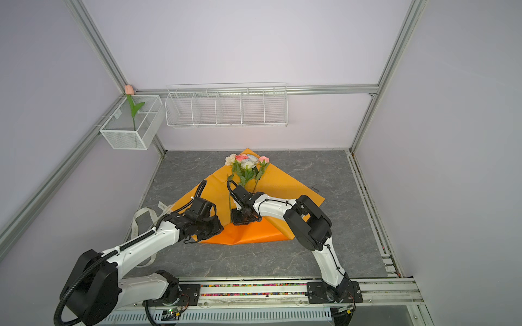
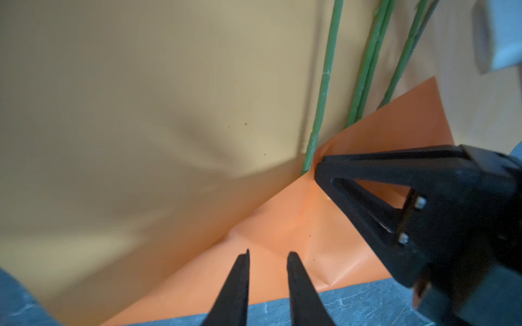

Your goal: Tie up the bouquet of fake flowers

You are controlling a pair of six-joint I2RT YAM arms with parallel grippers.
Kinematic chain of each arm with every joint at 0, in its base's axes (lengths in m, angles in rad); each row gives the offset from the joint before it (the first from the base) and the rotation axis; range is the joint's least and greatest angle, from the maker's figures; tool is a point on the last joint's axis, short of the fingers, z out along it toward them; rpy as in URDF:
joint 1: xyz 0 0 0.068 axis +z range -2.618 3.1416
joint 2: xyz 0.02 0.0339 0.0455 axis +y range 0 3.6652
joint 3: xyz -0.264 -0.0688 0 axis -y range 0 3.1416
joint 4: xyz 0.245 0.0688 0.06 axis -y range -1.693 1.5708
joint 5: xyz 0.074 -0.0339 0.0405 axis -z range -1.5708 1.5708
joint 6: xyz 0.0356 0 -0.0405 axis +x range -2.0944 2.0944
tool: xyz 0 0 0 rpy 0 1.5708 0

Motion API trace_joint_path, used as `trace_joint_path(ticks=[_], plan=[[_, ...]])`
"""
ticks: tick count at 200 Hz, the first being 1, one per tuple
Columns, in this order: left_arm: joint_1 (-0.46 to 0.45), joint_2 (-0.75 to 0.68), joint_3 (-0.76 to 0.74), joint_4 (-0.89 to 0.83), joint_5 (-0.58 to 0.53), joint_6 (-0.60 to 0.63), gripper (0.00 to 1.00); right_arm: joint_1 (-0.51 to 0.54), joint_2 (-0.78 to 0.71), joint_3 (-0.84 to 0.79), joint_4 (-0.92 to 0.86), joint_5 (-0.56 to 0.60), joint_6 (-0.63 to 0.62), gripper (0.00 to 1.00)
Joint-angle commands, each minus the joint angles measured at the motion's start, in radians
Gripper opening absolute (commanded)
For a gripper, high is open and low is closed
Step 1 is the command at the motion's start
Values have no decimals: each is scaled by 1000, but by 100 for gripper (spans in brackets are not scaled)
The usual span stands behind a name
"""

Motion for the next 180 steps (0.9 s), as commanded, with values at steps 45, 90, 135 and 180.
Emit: trace_joint_path(ticks=[45, 90, 135, 180], plan=[[92, -125, 16, -86, -62, 0, 34, -67, -74, -227, -69, 53, -73, 18], [113, -119, 4, -197, -139, -89, 50, -91, -93, -229, -76, 29, -111, 19], [236, -144, -103, -152, -64, -136, 62, -90, -85, -206, -89, 20, -110, 19], [341, -187, -196, -77, 20, -158, 62, -85, -89, -192, -99, 18, -120, 20]])
